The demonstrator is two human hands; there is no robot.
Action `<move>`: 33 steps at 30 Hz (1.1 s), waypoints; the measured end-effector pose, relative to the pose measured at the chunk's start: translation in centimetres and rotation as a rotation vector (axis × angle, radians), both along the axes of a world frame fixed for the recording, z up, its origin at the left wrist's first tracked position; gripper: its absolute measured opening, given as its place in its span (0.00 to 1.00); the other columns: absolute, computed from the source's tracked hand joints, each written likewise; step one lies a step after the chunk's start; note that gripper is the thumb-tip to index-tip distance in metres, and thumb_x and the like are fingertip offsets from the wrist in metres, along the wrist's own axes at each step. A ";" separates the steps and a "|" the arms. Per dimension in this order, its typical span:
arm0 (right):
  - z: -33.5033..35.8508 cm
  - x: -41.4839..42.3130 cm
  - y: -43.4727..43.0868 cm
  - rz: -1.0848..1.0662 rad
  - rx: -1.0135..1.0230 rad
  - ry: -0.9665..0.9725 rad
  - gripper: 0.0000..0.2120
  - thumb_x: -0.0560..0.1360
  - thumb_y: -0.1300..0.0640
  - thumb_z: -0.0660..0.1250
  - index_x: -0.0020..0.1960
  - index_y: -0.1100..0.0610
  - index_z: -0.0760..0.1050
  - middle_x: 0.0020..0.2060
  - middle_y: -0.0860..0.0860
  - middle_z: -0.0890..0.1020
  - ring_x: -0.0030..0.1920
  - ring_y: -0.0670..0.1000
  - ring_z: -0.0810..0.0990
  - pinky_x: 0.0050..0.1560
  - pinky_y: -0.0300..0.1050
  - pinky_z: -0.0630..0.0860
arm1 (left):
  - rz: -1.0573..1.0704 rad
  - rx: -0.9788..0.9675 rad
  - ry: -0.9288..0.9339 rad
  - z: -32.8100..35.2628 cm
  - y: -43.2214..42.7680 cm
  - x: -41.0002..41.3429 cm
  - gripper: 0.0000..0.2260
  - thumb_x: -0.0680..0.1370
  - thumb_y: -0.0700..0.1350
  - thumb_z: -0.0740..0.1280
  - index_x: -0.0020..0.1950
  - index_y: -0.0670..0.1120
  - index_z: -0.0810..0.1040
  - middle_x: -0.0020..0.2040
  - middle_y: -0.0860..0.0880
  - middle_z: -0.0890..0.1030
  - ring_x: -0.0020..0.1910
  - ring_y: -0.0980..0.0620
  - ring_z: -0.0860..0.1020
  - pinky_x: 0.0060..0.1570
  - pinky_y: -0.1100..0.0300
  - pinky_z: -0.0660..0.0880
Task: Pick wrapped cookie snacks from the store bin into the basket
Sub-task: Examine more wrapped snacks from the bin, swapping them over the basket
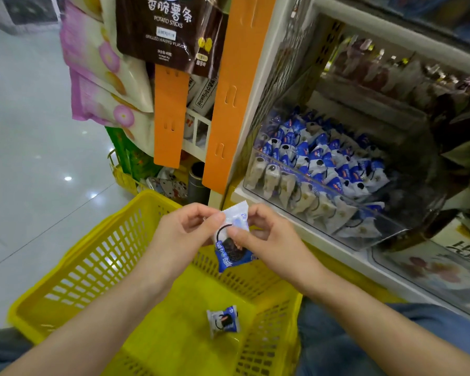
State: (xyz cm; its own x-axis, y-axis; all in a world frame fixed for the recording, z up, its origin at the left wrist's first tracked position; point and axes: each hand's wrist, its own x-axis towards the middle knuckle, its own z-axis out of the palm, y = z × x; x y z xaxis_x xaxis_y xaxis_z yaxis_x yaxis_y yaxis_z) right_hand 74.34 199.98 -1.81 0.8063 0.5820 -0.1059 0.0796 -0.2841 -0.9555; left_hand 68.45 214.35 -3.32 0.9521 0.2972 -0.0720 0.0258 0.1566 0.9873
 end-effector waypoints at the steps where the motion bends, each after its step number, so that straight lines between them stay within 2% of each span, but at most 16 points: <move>1: -0.1 -0.2 0.0 0.000 0.009 -0.013 0.06 0.74 0.59 0.67 0.49 0.52 0.74 0.49 0.53 0.82 0.51 0.55 0.81 0.54 0.50 0.78 | 0.011 0.037 -0.005 -0.1 -0.1 -0.1 0.06 0.75 0.39 0.66 0.39 0.44 0.79 0.33 0.49 0.82 0.33 0.57 0.79 0.36 0.66 0.77; 3: -0.2 -0.4 0.0 0.006 -0.004 -0.071 0.01 0.75 0.58 0.65 0.47 0.54 0.75 0.45 0.55 0.82 0.50 0.56 0.81 0.54 0.56 0.77 | 0.034 0.118 -0.017 -0.3 -0.2 -0.2 0.07 0.75 0.39 0.67 0.36 0.46 0.79 0.32 0.50 0.81 0.33 0.58 0.78 0.35 0.67 0.75; 5: -0.1 -0.4 0.0 0.013 -0.037 -0.120 0.05 0.76 0.55 0.65 0.45 0.57 0.76 0.42 0.57 0.82 0.47 0.58 0.80 0.51 0.61 0.75 | 0.048 0.161 -0.027 -0.4 -0.4 -0.2 0.08 0.75 0.38 0.67 0.36 0.45 0.78 0.31 0.51 0.81 0.32 0.58 0.78 0.34 0.68 0.74; 7: 0.1 -0.2 -0.1 0.029 -0.077 -0.188 0.06 0.75 0.53 0.66 0.43 0.55 0.76 0.40 0.55 0.82 0.44 0.54 0.81 0.48 0.59 0.77 | 0.051 0.156 -0.026 -0.4 -0.6 -0.1 0.08 0.75 0.38 0.66 0.36 0.45 0.78 0.31 0.51 0.81 0.32 0.59 0.78 0.33 0.68 0.73; 10: 0.4 0.1 -0.3 0.022 -0.135 -0.384 0.03 0.74 0.53 0.67 0.43 0.51 0.77 0.38 0.47 0.81 0.42 0.45 0.79 0.43 0.50 0.78 | 0.046 0.182 -0.021 -0.5 -0.9 -0.1 0.08 0.76 0.40 0.66 0.37 0.46 0.78 0.32 0.51 0.81 0.32 0.59 0.78 0.32 0.68 0.74; 14: 0.6 0.1 -0.6 0.071 -0.255 -0.719 0.06 0.75 0.51 0.66 0.45 0.52 0.78 0.40 0.44 0.77 0.42 0.45 0.76 0.40 0.47 0.76 | 0.019 0.169 0.013 -0.4 -0.8 0.0 0.07 0.76 0.41 0.66 0.38 0.46 0.78 0.33 0.50 0.81 0.34 0.57 0.79 0.35 0.64 0.75; 17: 0.8 0.1 -0.8 0.046 -0.273 -0.806 0.05 0.75 0.51 0.66 0.45 0.52 0.78 0.40 0.43 0.77 0.41 0.44 0.76 0.37 0.45 0.76 | -0.007 0.147 0.034 -0.2 -0.8 -0.1 0.05 0.76 0.42 0.65 0.40 0.46 0.77 0.36 0.50 0.81 0.36 0.57 0.79 0.38 0.64 0.75; 19: 0.8 0.1 -0.9 -0.002 -0.238 -0.806 0.03 0.75 0.53 0.66 0.45 0.52 0.78 0.40 0.43 0.77 0.42 0.44 0.76 0.37 0.44 0.76 | 0.035 0.163 0.109 -0.4 -0.6 -0.1 0.04 0.77 0.43 0.65 0.43 0.46 0.75 0.41 0.47 0.80 0.40 0.54 0.78 0.41 0.60 0.75; 20: 0.9 0.1 -0.9 -0.033 -0.217 -0.798 0.03 0.75 0.54 0.66 0.45 0.53 0.78 0.40 0.43 0.77 0.42 0.44 0.76 0.37 0.44 0.76 | 0.041 0.179 0.173 -0.5 -0.5 -0.2 0.05 0.78 0.44 0.63 0.43 0.46 0.74 0.42 0.46 0.79 0.40 0.52 0.78 0.39 0.61 0.74; 21: 0.9 0.2 -0.9 -0.065 -0.195 -0.787 0.03 0.75 0.55 0.67 0.45 0.54 0.78 0.40 0.45 0.77 0.42 0.44 0.76 0.37 0.45 0.76 | 0.024 0.168 0.246 -0.5 -0.5 -0.3 0.08 0.79 0.45 0.60 0.42 0.45 0.73 0.41 0.45 0.78 0.38 0.51 0.77 0.35 0.62 0.74; 23: 1.1 0.3 -0.9 -0.087 -0.151 -0.770 0.04 0.75 0.56 0.67 0.45 0.55 0.78 0.41 0.47 0.78 0.43 0.45 0.77 0.38 0.46 0.77 | -0.060 0.022 0.379 -0.3 -0.4 -0.4 0.16 0.81 0.49 0.53 0.42 0.44 0.75 0.39 0.43 0.78 0.33 0.50 0.77 0.27 0.65 0.73; 26: 1.2 0.1 -1.1 0.066 -0.179 -0.875 0.06 0.74 0.56 0.67 0.45 0.57 0.79 0.43 0.50 0.79 0.46 0.49 0.78 0.42 0.48 0.77 | -0.172 -0.229 0.413 -0.1 0.0 -0.7 0.24 0.78 0.58 0.49 0.47 0.44 0.79 0.41 0.44 0.83 0.36 0.49 0.82 0.30 0.63 0.76; 28: 1.0 -0.3 -1.1 0.199 -0.264 -1.036 0.07 0.75 0.55 0.66 0.45 0.58 0.79 0.44 0.51 0.80 0.46 0.51 0.78 0.40 0.49 0.76 | -0.187 -0.303 0.348 -0.2 0.2 -0.8 0.22 0.73 0.60 0.55 0.50 0.48 0.82 0.44 0.46 0.85 0.41 0.50 0.83 0.36 0.61 0.78; 30: 1.0 -0.5 -1.0 0.298 -0.304 -1.112 0.04 0.74 0.57 0.67 0.45 0.58 0.80 0.45 0.51 0.80 0.47 0.51 0.77 0.35 0.49 0.76 | -0.140 -0.363 0.282 -0.2 0.2 -0.8 0.17 0.70 0.55 0.62 0.48 0.47 0.84 0.45 0.46 0.85 0.41 0.51 0.83 0.38 0.60 0.79; 33: 0.9 -0.8 -0.7 0.339 -0.297 -1.041 0.07 0.76 0.54 0.65 0.48 0.56 0.78 0.46 0.49 0.79 0.47 0.48 0.76 0.38 0.45 0.76 | -0.017 -0.301 0.211 -0.2 0.2 -0.5 0.09 0.74 0.44 0.65 0.49 0.42 0.81 0.44 0.45 0.84 0.40 0.54 0.82 0.40 0.61 0.80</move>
State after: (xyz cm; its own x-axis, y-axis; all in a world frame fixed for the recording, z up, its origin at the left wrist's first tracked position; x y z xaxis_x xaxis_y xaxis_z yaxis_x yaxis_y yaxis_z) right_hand 73.51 199.27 -0.90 0.3885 0.8509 0.3535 0.9121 -0.3007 -0.2787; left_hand 67.98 214.54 -3.52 0.9117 0.2168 -0.3490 0.2291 0.4369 0.8698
